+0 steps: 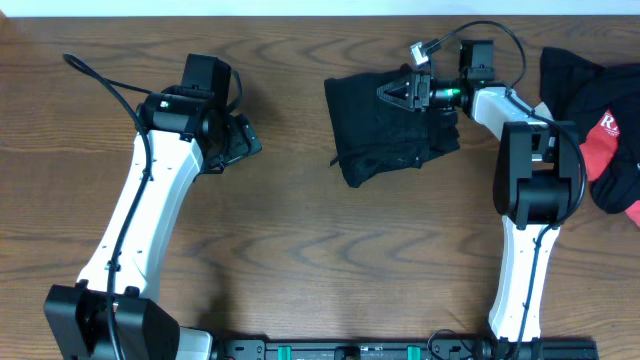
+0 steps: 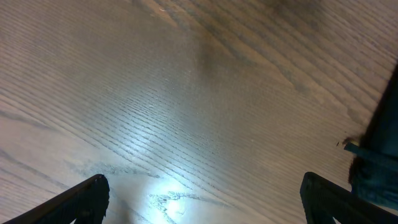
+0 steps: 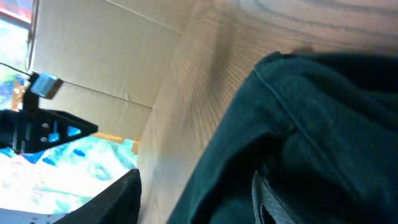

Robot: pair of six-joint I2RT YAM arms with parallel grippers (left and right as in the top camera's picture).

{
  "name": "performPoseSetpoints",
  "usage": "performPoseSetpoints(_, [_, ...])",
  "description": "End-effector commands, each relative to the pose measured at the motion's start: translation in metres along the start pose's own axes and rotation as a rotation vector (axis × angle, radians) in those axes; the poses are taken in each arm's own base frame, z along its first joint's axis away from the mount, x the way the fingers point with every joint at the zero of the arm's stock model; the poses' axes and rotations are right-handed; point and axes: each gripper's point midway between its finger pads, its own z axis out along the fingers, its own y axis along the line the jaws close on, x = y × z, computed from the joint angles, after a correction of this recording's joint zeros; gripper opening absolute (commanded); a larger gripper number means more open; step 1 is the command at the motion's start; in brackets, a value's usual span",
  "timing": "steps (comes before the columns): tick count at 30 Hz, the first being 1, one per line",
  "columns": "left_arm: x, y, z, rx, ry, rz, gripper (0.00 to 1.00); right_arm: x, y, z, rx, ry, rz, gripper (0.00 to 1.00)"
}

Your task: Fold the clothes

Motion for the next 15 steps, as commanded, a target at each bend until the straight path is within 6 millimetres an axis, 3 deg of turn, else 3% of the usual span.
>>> performPoseSetpoints(1, [0.003, 0.002, -0.002, -0.003, 0.002, 0.014, 0.98, -0.034, 0.068, -0.011, -0.043, -0.021, -0.086, 0.57])
performPoseSetpoints(6, [0.003, 0.002, -0.002, -0.002, 0.002, 0.014, 0.98, -0.056, 0.159, -0.019, -0.029, -0.060, -0.249, 0.60])
performPoseSetpoints(9, [0.003, 0.002, -0.002, -0.002, 0.001, 0.014, 0.98, -0.054, 0.189, -0.011, -0.041, -0.051, -0.306, 0.61])
performPoseSetpoints(12, [0.003, 0.002, -0.002, -0.002, 0.002, 0.013, 0.98, -0.051, 0.188, 0.003, -0.019, -0.045, -0.291, 0.59])
performPoseSetpoints(15, [0.003, 0.003, -0.002, -0.003, 0.002, 0.014, 0.98, -0.045, 0.158, 0.020, 0.080, -0.045, -0.193, 0.47])
